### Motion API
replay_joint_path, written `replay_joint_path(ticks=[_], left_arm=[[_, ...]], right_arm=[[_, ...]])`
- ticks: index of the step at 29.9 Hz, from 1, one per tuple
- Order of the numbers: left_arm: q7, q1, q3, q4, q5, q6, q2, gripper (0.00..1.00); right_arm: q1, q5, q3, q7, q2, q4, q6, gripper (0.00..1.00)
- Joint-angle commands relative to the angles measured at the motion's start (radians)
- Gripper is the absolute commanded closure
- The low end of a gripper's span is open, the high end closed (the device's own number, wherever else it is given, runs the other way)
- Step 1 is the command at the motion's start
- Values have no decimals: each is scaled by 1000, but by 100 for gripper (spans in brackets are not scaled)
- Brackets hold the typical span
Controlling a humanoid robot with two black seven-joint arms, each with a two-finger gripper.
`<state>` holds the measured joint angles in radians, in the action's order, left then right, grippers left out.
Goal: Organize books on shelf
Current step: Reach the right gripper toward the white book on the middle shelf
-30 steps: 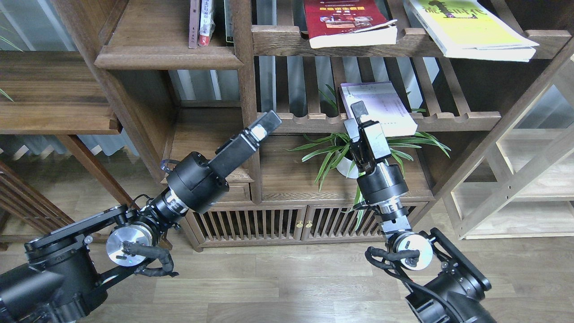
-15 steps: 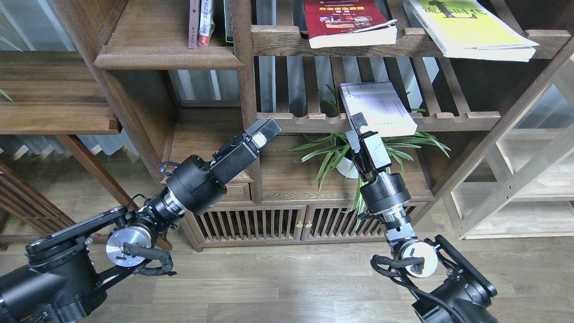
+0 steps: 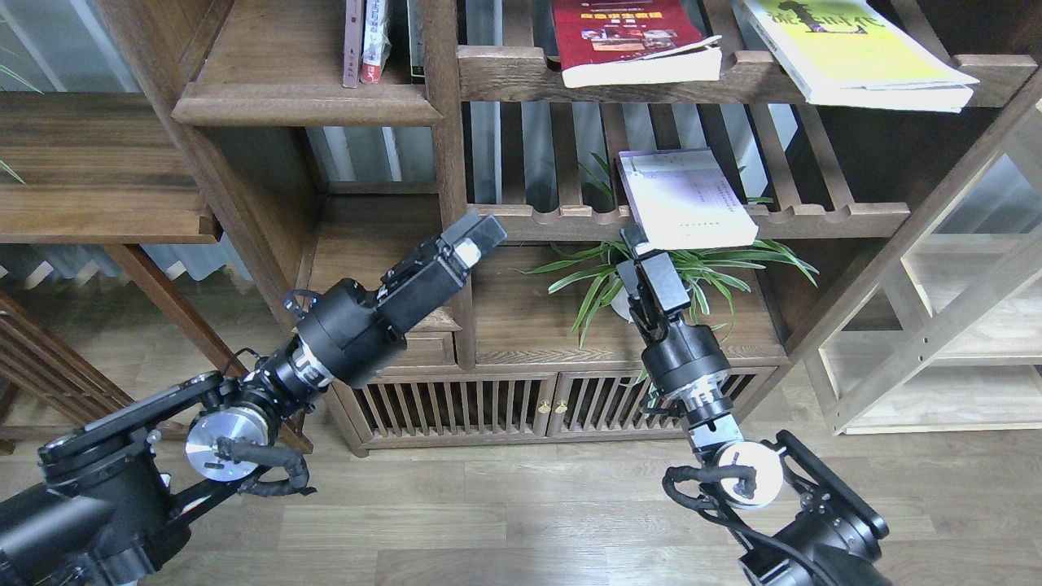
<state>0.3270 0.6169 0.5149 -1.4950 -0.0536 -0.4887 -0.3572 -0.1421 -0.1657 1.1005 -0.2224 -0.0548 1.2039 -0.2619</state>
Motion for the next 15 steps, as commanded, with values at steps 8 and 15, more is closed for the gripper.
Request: replay_joint_path(ticks=[8,15], left_arm=[[-2,-31,27,-4,-51,0,0,1],[-2,-34,27,-4,-72,0,4,1]], right_arm=[[-96,-100,16,2,-2,-60,159,0],[-166,-213,44,2,3,-147,222,0]])
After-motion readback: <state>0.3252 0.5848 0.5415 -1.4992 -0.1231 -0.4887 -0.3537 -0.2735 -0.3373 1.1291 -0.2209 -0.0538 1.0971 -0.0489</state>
